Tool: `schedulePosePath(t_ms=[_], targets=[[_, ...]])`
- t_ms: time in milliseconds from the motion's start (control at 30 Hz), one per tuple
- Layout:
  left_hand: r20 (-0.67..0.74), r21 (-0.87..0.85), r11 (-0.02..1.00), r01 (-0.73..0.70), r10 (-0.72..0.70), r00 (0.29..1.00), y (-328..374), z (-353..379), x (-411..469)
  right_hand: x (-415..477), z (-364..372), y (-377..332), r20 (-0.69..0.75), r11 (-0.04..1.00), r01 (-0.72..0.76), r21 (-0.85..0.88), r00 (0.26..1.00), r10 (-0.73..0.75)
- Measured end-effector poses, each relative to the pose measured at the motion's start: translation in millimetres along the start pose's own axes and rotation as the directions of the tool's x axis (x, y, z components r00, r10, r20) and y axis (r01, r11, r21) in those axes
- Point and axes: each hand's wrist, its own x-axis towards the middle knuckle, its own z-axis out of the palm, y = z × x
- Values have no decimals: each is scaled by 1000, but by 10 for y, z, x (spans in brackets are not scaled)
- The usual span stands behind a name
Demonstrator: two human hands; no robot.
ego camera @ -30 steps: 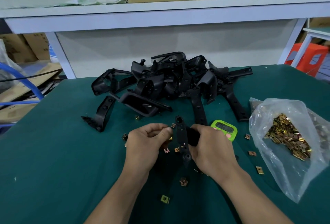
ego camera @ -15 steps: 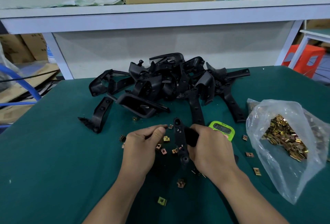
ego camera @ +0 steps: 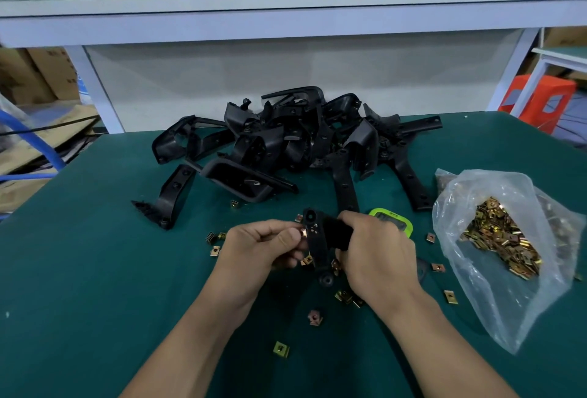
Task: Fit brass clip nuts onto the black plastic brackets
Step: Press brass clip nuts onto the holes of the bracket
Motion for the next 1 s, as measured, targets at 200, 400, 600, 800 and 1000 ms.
schedulePosePath(t_ms=[200, 400, 600, 800, 1000], targets=[[26, -17, 1000, 22, -21, 999, 22, -5, -17, 8, -38, 4, -7, 999, -8, -45, 1000, 8], [-27, -29, 999, 29, -30, 999, 55, 20, -41, -11, -59, -35, -6, 997, -5, -79, 1000, 5], [-139, -76, 996, 35, -45, 989, 55, 110, -85, -26, -90, -90, -12, 992, -18, -123, 1000, 17], [-167, -1, 1000, 10, -10, 986, 69, 210, -136, -53, -105, -152, 4, 986, -22, -168, 1000, 23], [-230, 15, 996, 86, -80, 970, 63, 229, -126, -68, -74, -171, 43, 985, -52, -167, 997, 60]])
